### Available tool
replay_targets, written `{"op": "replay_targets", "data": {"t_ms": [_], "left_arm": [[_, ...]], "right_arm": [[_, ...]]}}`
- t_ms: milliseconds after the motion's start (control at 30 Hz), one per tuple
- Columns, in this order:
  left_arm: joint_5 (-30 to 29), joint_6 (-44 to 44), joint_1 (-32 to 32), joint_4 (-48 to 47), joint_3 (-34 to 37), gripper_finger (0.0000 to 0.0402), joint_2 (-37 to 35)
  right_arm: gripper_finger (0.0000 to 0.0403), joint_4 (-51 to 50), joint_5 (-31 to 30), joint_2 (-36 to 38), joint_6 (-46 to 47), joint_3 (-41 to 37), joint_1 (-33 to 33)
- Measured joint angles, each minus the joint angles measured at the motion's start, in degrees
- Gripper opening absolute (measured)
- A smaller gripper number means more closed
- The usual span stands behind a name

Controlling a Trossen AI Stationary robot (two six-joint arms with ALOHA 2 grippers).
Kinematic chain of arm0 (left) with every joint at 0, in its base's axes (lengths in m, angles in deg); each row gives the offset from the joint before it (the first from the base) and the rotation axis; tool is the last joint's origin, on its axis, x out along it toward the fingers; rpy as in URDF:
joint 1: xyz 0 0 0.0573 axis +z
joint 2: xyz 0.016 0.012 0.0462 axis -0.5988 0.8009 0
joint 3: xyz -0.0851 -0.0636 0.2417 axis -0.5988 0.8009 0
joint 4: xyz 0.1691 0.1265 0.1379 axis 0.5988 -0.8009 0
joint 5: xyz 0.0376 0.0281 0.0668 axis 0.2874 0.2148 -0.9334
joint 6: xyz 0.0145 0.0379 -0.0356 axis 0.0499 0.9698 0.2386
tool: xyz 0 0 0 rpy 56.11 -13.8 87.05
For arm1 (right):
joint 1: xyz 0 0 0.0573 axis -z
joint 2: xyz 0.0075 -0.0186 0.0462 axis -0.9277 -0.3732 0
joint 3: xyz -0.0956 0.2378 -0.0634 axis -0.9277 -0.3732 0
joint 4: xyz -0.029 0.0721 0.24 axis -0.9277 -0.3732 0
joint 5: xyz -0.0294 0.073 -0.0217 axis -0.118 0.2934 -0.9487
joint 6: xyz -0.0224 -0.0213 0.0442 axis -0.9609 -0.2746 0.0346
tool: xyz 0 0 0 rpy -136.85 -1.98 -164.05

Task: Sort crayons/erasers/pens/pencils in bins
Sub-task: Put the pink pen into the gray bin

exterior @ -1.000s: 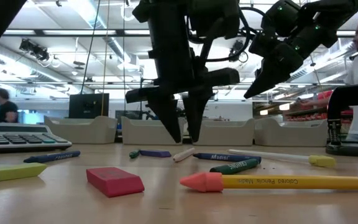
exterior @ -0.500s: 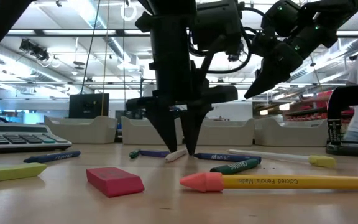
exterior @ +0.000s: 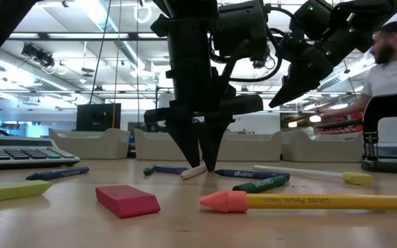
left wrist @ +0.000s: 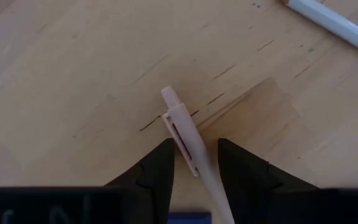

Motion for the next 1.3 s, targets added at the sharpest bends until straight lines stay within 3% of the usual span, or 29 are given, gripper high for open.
{"op": "replay_targets", "data": {"t_ms": [967,1300], "left_arm": [[1.9,4.3,0.2,0.2,-0.7,0.0099,0.1],[-0.5,4.8,-0.1,0.5,-0.8,0.0057,0.1]], "right_arm": [[0.0156,-2.9,-0.1,0.0,4.0,0.0,0.0],[0.0156,-6.9,-0.1,0.0,7.0,0.0,0.0]]}}
